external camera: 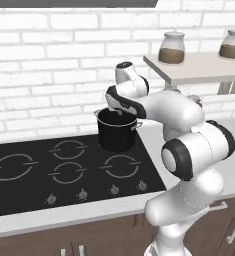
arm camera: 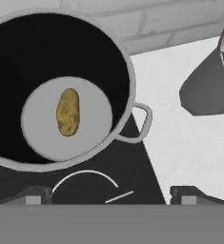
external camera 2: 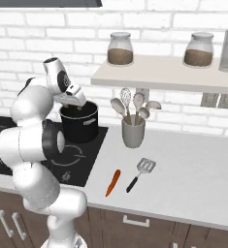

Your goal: Put the carrot and potato in the pot. Retrieve the spatula and lightly stir the vegetables in the pot.

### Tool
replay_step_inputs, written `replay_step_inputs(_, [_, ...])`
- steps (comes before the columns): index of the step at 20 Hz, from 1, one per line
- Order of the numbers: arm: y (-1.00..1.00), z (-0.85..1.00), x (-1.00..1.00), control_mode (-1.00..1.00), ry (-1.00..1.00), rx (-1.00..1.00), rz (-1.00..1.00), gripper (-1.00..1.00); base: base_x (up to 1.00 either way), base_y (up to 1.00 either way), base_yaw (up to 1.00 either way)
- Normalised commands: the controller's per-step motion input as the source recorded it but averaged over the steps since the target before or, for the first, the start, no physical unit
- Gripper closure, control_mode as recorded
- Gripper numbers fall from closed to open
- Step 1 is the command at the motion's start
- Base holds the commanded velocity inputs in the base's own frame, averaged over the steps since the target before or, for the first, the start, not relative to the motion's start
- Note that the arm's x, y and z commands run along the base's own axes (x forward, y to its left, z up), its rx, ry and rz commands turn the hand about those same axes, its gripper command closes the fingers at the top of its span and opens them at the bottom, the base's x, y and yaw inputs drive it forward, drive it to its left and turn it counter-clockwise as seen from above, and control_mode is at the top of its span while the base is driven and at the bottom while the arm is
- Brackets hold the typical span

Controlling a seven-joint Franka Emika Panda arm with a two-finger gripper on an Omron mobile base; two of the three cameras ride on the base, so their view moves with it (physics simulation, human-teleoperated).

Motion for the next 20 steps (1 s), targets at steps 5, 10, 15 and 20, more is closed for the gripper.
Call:
replay_step_inputs(5, [-0.39,0.00,-0.88,-1.00,0.04,0.00,-0.05,-1.00,0.00,0.00,0.00])
replay_step_inputs(10, [-0.45,0.01,-0.48,-1.00,0.08,0.00,-0.07,-1.00,0.00,0.00,0.00])
replay_step_inputs(15, [-0.66,0.00,-0.63,-1.00,0.00,0.00,-0.01,-1.00,0.00,0.00,0.00])
replay_step_inputs(20, [-0.73,0.00,-0.49,-1.00,0.00,0.00,-0.03,-1.00,0.00,0.00,0.00])
